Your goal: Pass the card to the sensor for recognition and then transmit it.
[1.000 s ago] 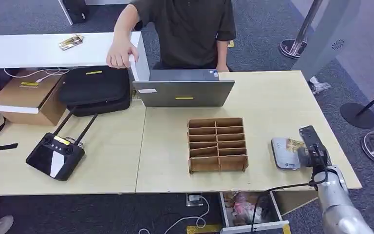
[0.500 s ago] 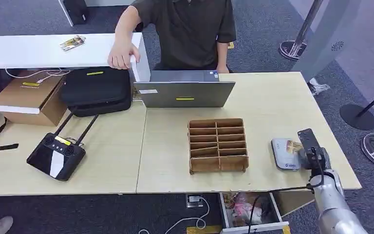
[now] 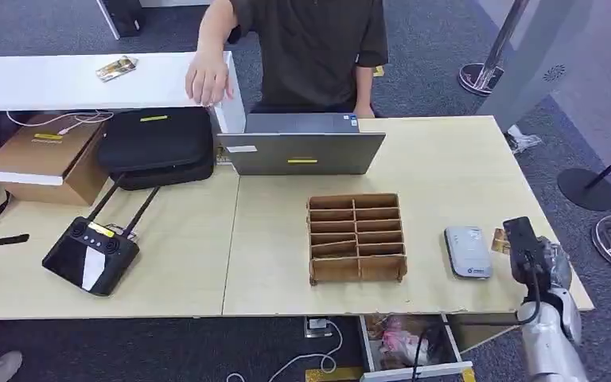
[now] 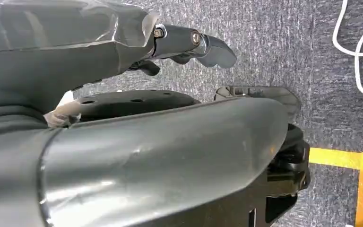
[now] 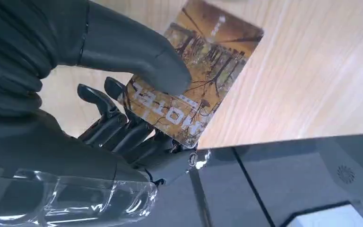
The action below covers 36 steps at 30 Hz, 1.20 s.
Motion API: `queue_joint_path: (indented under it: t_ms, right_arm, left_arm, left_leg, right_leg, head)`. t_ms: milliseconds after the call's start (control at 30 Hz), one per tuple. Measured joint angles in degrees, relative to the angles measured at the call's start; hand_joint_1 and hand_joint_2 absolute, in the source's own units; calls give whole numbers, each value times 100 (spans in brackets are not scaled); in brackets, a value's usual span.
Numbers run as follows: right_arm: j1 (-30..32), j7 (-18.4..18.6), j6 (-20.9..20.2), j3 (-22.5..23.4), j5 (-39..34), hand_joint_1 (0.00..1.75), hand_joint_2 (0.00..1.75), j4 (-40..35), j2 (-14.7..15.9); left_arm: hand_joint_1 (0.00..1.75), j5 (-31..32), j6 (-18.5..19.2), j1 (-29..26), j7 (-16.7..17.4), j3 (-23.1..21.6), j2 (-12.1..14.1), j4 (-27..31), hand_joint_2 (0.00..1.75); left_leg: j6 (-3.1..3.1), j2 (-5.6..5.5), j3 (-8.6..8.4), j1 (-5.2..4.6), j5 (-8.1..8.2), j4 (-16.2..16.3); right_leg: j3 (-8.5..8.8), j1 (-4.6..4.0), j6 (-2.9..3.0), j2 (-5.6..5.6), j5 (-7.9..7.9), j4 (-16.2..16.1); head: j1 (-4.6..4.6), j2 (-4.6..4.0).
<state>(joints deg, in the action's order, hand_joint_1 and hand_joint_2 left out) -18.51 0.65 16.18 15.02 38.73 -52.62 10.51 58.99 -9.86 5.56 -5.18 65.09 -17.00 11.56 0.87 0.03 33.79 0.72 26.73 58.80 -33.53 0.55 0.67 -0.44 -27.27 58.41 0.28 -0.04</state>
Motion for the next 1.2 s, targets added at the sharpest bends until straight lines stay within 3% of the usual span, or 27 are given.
queue_joint_path:
  t_ms: [233,533,1000,1200]
  right_arm:
    - [282,90,-53,0,131,175,175,-718,-120]
    - [287,188,-227,0,210,175,175,-751,-162]
    - [-191,223,-411,-74,267,175,175,340,-219]
    - [-590,271,-273,-90,284,175,175,1171,-291]
  left_arm:
    - [0,-2,31,-4,24,-13,-13,28,0]
    - [0,9,31,-7,-39,-134,-44,114,0]
    - [0,11,26,-4,-37,-282,-42,138,0]
    - [0,26,9,1,-9,-357,-42,138,0]
  left_leg:
    - [0,2,8,0,0,-1]
    - [0,1,12,0,0,-1]
    - [0,6,10,1,0,-1]
    - [0,13,-2,2,0,-1]
  right_leg:
    - [-12,0,4,2,-4,0]
    - [-13,0,5,1,-4,0]
    - [-13,-1,5,6,-4,1]
    - [-6,-2,5,13,-4,0]
  head:
    - [0,0]
    - [0,0]
    - [0,0]
    - [0,0]
